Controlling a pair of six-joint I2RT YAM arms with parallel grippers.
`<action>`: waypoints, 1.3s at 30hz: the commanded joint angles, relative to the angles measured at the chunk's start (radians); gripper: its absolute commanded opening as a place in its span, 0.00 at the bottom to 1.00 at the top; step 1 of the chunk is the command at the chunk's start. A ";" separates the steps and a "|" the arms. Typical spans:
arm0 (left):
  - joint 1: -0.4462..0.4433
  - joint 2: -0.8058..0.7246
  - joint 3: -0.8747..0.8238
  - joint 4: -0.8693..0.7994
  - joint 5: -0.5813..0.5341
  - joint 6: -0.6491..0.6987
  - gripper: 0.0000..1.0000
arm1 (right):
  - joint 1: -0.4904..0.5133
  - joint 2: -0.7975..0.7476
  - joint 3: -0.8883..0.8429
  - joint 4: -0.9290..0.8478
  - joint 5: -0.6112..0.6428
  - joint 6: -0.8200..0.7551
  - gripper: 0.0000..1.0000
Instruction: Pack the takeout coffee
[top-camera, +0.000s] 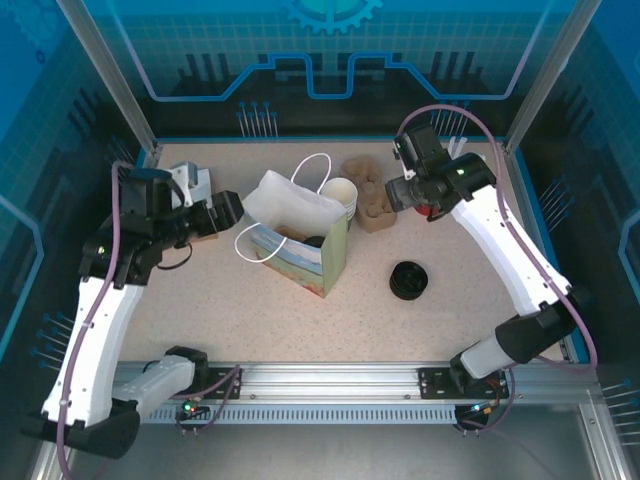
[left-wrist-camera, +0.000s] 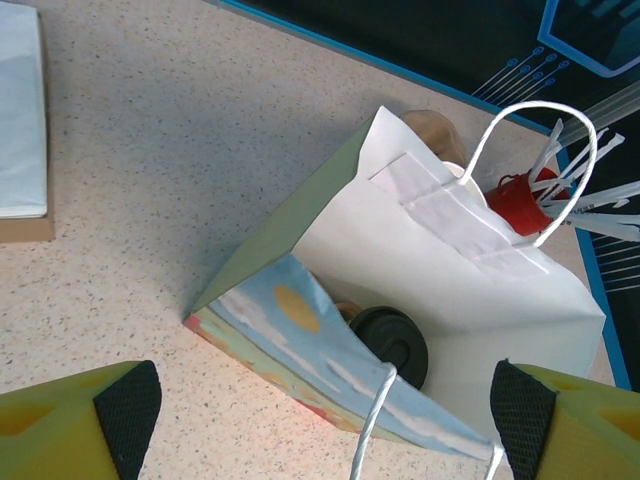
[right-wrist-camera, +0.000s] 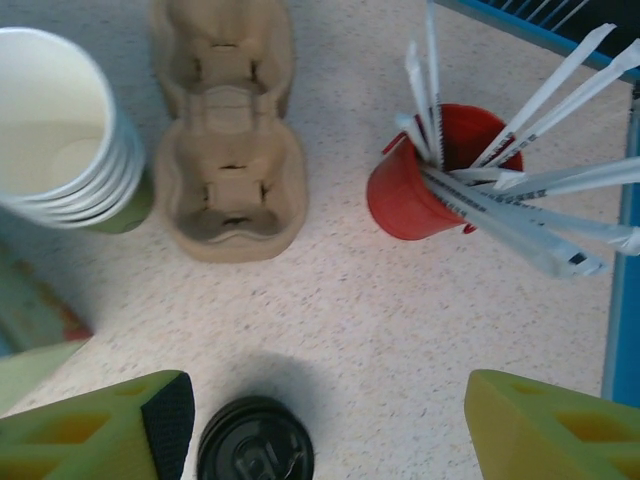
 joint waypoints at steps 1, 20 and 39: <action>0.009 -0.032 -0.044 -0.035 -0.044 0.023 0.90 | -0.041 0.069 0.012 0.108 0.069 -0.031 0.70; 0.012 -0.028 -0.073 -0.043 -0.029 0.023 0.91 | -0.149 0.500 0.225 0.218 0.206 -0.176 0.51; 0.012 -0.012 -0.072 -0.045 -0.020 0.017 0.91 | -0.173 0.557 0.261 0.166 0.162 -0.155 0.31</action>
